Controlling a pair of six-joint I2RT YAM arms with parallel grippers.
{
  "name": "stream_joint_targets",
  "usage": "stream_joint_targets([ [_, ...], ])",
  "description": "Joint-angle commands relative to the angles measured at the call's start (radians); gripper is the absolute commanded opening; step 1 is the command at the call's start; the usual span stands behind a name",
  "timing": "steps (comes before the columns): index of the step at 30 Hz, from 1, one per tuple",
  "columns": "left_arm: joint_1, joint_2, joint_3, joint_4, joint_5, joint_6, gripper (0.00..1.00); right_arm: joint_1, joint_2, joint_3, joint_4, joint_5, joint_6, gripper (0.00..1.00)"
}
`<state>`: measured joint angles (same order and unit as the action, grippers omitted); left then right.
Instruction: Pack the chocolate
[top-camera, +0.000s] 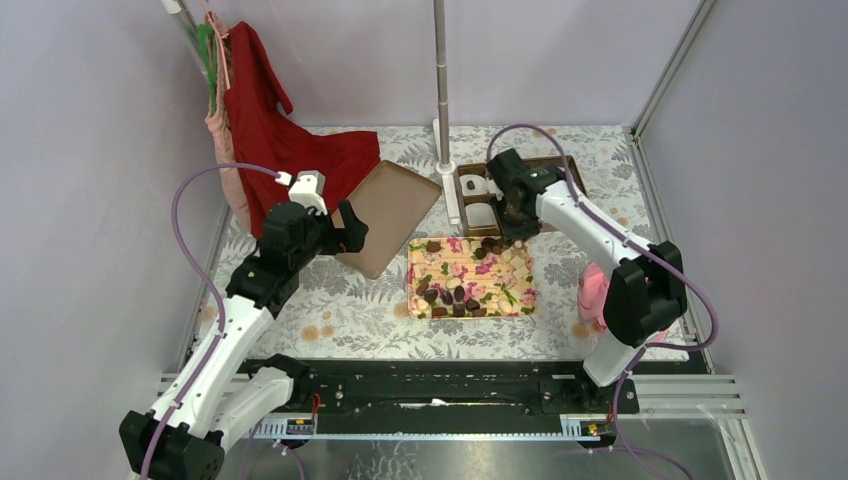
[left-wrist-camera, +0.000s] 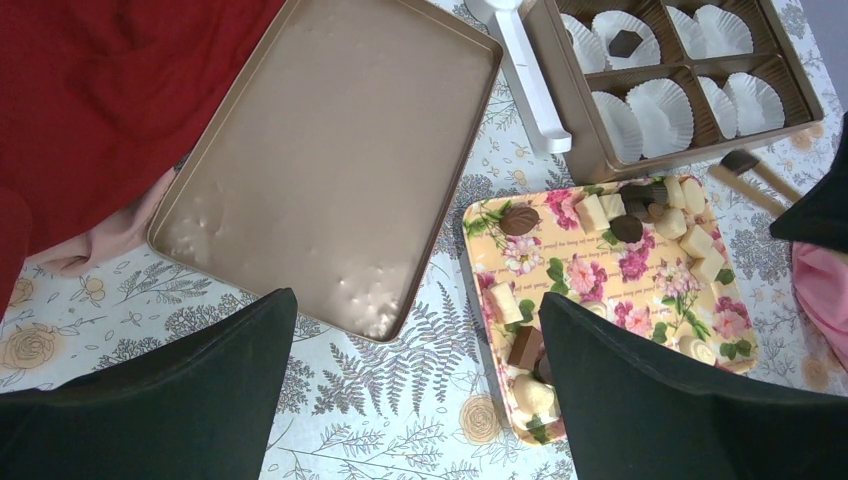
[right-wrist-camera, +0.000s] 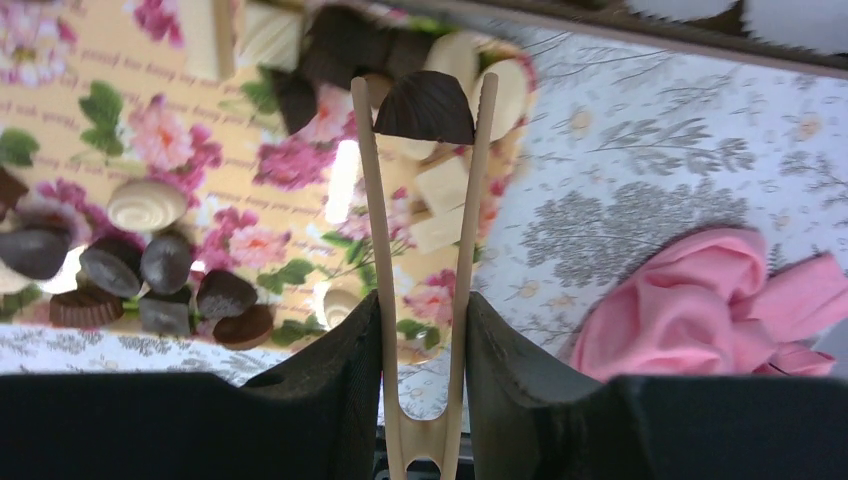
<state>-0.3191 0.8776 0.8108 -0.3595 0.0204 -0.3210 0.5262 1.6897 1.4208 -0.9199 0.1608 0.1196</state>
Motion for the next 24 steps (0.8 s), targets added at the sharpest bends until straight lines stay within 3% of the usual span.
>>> stream_joint_targets([
  [1, 0.005, -0.017, -0.009, 0.032, 0.018, 0.0, 0.99, -0.08, -0.014, 0.099, -0.02, 0.045, -0.032, 0.27],
  [12, 0.005, -0.012, -0.009, 0.032, 0.018, 0.0, 0.99, -0.244, 0.137, 0.297, 0.03, 0.052, -0.068, 0.27],
  [24, 0.005, 0.014, -0.011, 0.031, 0.007, 0.008, 0.99, -0.331, 0.393, 0.526, 0.059, 0.013, -0.093, 0.28],
])
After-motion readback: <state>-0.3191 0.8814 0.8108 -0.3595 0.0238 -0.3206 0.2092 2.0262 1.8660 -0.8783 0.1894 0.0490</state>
